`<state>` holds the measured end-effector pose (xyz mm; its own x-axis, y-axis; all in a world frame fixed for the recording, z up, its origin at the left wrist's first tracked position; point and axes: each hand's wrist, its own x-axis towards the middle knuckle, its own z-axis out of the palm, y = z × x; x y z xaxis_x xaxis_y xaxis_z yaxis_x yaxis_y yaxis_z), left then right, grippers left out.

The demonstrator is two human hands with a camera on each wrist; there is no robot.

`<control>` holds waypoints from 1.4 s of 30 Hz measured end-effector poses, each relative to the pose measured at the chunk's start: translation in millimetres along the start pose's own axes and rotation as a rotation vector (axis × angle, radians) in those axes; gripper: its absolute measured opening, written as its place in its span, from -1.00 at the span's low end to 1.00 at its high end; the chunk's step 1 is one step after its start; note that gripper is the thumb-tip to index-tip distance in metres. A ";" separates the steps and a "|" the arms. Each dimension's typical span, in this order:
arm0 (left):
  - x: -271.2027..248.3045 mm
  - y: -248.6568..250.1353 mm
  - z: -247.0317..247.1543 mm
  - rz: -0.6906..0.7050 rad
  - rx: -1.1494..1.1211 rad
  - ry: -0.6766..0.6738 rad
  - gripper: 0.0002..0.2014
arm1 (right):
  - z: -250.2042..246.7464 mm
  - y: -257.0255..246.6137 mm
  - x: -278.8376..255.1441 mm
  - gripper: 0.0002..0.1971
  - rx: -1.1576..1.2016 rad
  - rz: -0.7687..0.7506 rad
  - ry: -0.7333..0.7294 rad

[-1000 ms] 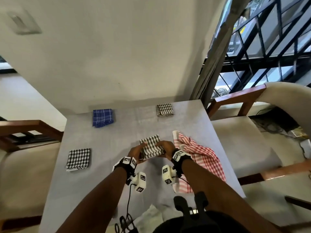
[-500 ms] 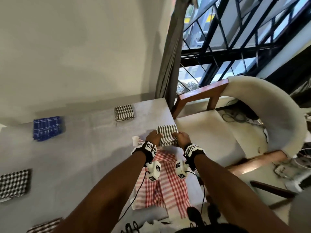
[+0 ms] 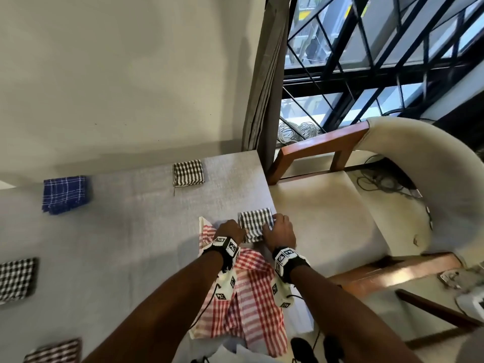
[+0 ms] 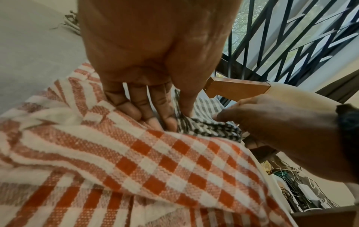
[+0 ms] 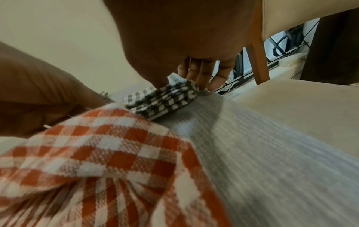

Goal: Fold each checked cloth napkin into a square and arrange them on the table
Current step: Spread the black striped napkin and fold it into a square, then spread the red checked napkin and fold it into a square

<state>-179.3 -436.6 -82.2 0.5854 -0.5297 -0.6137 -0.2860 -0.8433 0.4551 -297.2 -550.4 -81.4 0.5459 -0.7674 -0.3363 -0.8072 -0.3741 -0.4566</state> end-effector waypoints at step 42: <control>-162.9 -146.4 -118.4 0.397 0.056 0.107 -0.55 | 23.1 -111.0 -113.1 -0.72 0.046 -0.806 -0.102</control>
<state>-143.0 -216.1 27.6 0.4963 -0.8049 -0.3254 -0.5446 -0.5805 0.6054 -264.2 -410.0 -11.8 0.9749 -0.2191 0.0382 -0.1483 -0.7683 -0.6227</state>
